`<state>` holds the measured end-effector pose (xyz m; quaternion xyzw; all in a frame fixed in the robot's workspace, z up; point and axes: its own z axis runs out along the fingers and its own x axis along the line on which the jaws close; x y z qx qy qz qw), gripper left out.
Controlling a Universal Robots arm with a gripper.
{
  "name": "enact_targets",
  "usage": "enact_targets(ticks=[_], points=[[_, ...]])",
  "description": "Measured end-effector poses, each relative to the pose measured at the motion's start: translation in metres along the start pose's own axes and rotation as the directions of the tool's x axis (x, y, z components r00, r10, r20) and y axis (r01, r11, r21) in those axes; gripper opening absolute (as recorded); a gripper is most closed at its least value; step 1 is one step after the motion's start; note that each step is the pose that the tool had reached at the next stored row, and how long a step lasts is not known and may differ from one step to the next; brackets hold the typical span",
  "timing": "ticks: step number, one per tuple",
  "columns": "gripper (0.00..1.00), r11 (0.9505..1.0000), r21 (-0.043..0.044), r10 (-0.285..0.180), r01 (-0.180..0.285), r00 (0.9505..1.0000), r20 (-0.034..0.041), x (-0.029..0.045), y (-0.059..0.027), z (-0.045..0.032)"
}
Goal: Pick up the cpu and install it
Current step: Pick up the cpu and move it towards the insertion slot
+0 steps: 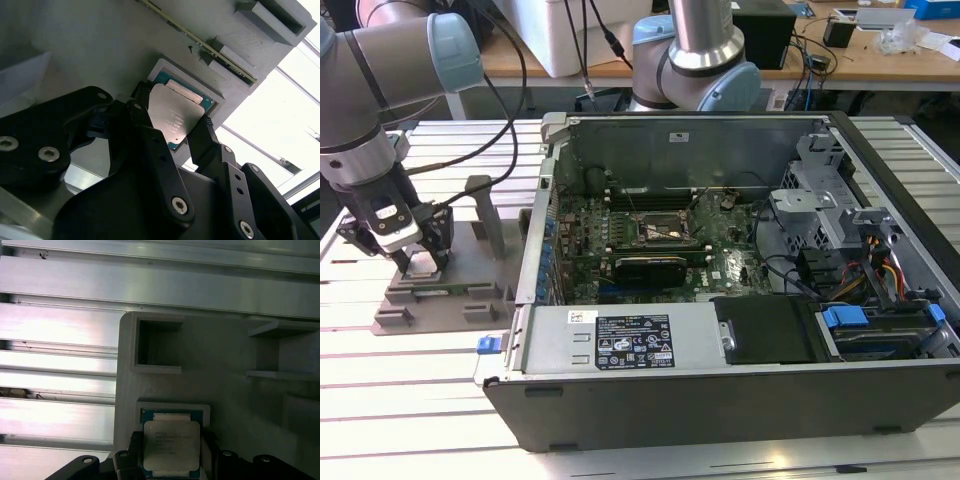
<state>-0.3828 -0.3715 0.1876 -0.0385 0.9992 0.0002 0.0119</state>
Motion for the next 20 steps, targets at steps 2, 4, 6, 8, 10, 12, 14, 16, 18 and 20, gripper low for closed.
enact_targets(ticks=[2,4,6,8,10,12,14,16,18,20], points=[[0.55,1.0,0.0,0.0,0.0,1.0,0.0,0.0,0.0,0.0],[0.55,1.0,0.0,0.0,0.0,1.0,0.0,0.0,0.0001,0.0001],[0.55,1.0,0.0,0.0,0.0,1.0,-0.0001,0.0,0.0001,0.0001],[0.55,1.0,-0.0003,0.0,0.0,1.0,0.0004,-0.0001,0.0002,-0.0003],[0.55,1.0,-0.0001,0.0,0.0,1.0,0.0002,-0.0001,0.0003,-0.0038],[0.55,1.0,0.0004,0.0,0.0,1.0,0.0,-0.0002,0.0005,-0.0074],[0.55,1.0,0.0005,0.0,0.0,1.0,0.0,-0.0003,0.0005,-0.0129],[0.55,1.0,0.0004,0.0,0.0,1.0,0.0,-0.0005,0.0005,-0.0172],[0.55,1.0,0.0005,0.0,0.0,1.0,0.0,-0.0006,0.0005,-0.022],[0.55,1.0,0.0005,0.0,0.0,1.0,0.0001,-0.0007,0.0005,-0.0254]])
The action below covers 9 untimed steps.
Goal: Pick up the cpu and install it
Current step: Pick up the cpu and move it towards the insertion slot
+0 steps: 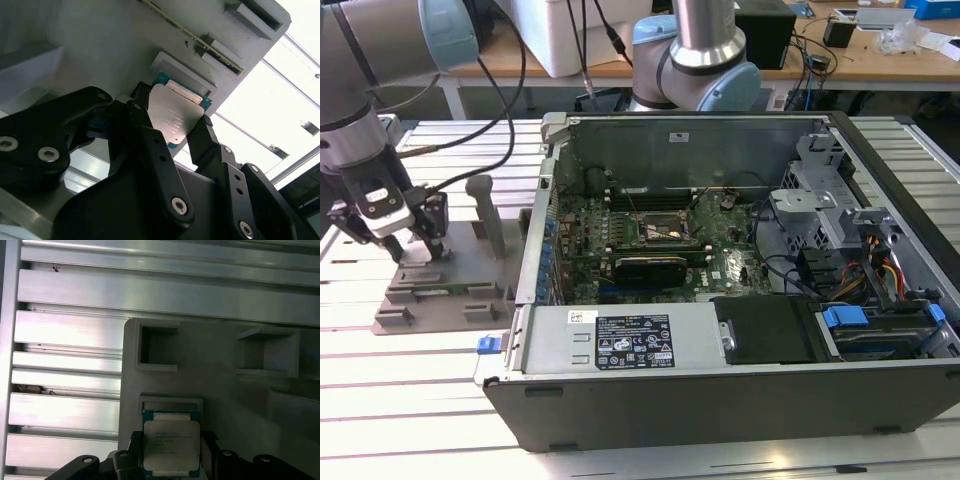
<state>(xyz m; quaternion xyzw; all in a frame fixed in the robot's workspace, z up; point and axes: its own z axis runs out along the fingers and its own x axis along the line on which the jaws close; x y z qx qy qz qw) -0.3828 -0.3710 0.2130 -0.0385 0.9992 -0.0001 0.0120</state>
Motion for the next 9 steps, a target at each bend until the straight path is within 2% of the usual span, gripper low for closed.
enact_targets(ticks=[9], points=[[0.55,1.0,0.0,0.0,0.0,1.0,0.0,-0.0004,0.0,-0.0176]])
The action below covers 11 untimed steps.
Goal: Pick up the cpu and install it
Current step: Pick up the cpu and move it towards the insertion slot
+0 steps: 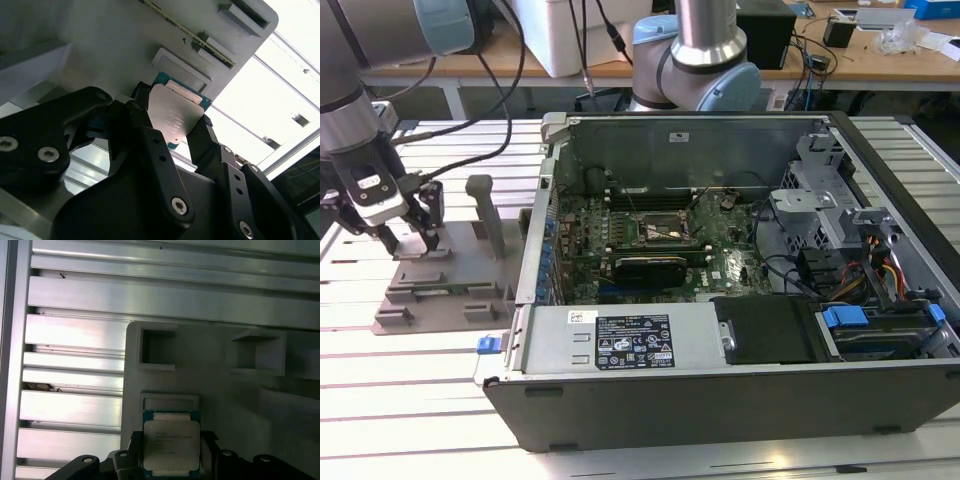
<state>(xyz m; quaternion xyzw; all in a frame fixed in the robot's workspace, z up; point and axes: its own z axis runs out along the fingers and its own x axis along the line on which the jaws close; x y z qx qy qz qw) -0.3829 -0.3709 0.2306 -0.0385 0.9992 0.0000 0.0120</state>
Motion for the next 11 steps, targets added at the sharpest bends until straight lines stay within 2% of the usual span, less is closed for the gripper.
enact_targets(ticks=[11], points=[[0.55,1.0,0.0,0.0,0.0,1.0,-0.0001,-0.0005,0.0,-0.0209]])
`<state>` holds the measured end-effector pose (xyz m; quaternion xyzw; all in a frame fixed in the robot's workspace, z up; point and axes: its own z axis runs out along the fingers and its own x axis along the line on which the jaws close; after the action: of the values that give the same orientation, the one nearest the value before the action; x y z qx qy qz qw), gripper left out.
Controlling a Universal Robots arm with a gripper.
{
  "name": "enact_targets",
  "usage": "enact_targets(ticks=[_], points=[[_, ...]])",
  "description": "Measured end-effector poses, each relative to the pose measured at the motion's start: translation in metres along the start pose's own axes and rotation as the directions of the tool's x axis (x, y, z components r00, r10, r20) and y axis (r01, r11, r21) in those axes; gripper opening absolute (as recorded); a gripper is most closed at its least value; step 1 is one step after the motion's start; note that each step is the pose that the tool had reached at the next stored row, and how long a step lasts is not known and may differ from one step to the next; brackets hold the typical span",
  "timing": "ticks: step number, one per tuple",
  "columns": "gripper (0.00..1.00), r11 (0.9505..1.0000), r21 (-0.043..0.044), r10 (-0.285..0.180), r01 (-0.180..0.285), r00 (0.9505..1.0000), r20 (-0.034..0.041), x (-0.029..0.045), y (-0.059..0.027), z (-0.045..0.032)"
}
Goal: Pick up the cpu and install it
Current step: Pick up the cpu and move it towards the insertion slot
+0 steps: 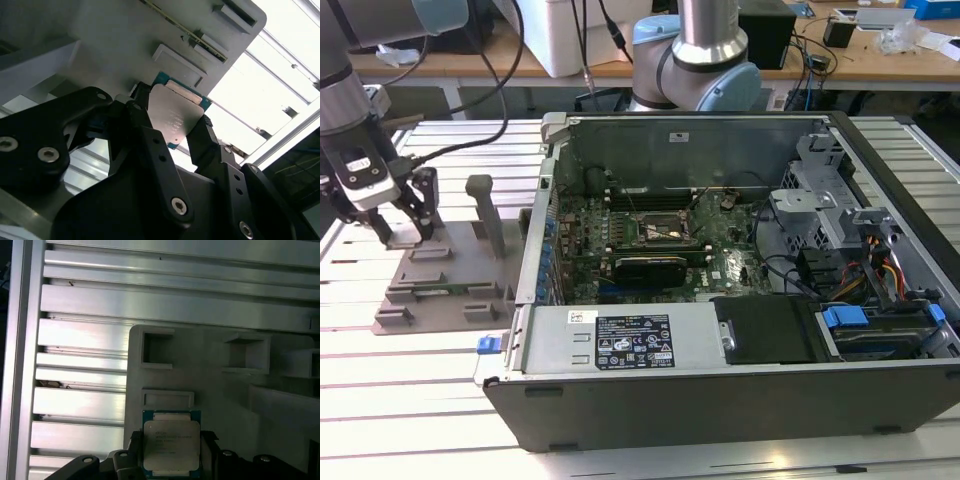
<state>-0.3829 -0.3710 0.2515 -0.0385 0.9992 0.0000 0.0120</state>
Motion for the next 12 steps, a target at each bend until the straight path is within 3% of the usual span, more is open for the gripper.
enact_targets(ticks=[12], points=[[0.55,1.0,0.0,0.0,0.0,1.0,0.0,-0.0006,0.0,-0.0248]])
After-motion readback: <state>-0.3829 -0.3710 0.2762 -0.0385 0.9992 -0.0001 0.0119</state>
